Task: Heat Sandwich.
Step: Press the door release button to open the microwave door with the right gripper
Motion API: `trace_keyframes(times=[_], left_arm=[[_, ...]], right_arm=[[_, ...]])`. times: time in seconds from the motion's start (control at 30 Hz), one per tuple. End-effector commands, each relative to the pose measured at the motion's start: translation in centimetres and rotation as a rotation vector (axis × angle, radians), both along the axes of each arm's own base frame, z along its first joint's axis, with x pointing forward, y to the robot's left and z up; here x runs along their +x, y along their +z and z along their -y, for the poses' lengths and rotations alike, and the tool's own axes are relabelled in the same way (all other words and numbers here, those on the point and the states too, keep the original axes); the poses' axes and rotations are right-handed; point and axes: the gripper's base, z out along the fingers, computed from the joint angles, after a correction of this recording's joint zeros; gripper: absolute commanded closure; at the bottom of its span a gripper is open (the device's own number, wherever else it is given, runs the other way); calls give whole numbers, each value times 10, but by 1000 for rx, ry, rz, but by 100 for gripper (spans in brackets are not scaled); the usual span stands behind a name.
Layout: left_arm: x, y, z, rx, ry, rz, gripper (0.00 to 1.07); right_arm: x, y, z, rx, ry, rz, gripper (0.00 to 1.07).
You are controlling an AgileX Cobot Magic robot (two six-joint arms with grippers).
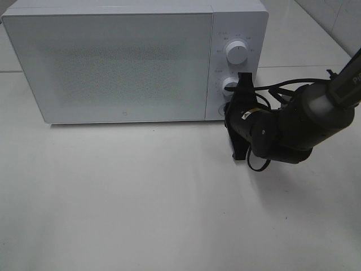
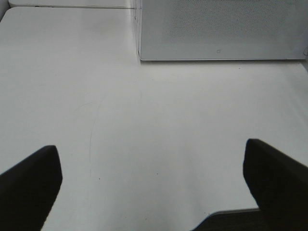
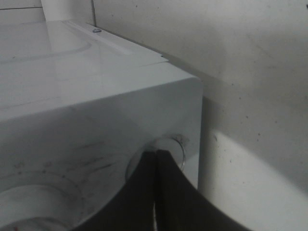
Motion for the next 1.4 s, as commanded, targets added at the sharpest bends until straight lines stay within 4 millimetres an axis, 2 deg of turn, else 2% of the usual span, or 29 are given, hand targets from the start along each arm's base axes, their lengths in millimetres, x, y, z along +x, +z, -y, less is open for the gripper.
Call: trace_keyframes(times=[0.03,0.23,0.43,0.7,0.8,1.4], left_arm=[[0,0,1,-11,0,14,10],[0,0,1,-11,0,14,10],[0,0,1,-11,0,14,10],[0,0,1,-11,0,14,10],[0,0,1,-11,0,14,10],[0,0,1,-11,0,14,10]], right_arm=[[9,4,0,-17,14,31,107],[14,6,-2,-15,9,66,107],[23,15,-1,-17,-27,177,107],[42,23,-3,-8,-60,277,107],[48,30,-2,-19,-101,365,107],[44,29,-4,-15,-77,296,107]])
